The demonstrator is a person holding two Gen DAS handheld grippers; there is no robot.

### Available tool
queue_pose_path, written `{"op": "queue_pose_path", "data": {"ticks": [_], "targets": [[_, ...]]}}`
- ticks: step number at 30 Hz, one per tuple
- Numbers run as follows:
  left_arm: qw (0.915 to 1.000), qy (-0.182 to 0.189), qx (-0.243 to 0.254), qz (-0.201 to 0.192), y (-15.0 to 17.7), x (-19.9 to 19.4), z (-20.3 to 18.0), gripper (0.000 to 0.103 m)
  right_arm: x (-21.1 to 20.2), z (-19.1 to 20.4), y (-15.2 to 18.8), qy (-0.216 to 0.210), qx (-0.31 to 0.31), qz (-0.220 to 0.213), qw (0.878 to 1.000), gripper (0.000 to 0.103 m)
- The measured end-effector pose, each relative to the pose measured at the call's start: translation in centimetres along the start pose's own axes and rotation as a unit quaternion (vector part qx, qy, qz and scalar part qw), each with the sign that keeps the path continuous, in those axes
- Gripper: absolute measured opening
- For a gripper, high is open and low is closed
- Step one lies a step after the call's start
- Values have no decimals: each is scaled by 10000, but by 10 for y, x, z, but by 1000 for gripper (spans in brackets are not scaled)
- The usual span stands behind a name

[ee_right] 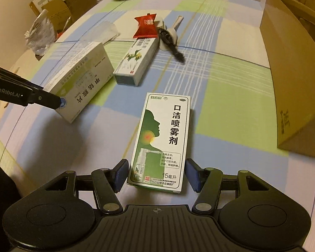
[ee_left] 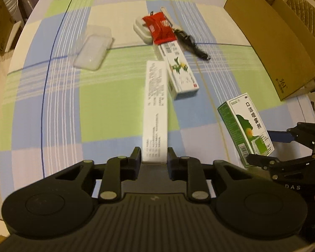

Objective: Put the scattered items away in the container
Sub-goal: 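Grasp the white medicine box with the left tool while the right tool grasps the green spray box, then lift both held boxes and carry them toward the cardboard box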

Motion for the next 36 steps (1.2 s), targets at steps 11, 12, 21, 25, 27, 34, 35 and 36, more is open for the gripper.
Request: {"op": "queue_pose_path", "data": {"ticks": [11,12,21,25,27,34,35,36], "targets": [[9991,-134,329,213,-22,26,-3,32,3,0,-17,69,114,-264,9996,92],[9990,-139,344,261,-24,30,-2,32,5,-1,-18,68,122,-265,9996,92],[9974,-139,505,485,-34,53,-2,32,12,0,-22,33,88,-287,9995,92],[9967,-112,515,621,-33,57,1,20,14,2,-22,19,86,-268,9996,92],[9969,-31,494,618,-32,55,2,20,15,2,-22,18,83,-260,9996,92],[9967,-14,655,482,-30,36,-1,20,16,1,-22,62,113,-237,9996,92],[9968,-15,657,461,-30,35,-2,20,16,1,-23,68,122,-243,9996,92],[9969,-4,646,443,-30,34,-2,20,17,1,-23,72,132,-249,9996,92]]}}
Point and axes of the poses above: each gripper's, at about its wrist camera, not at the fingertips, and x roughly the way its jaws point, z to its left, y to its underside, the point moved 9 cm from there along x, roughly the way its jaws point, and after that the axes turned 13 degrees about y, right-handed, at the moved point
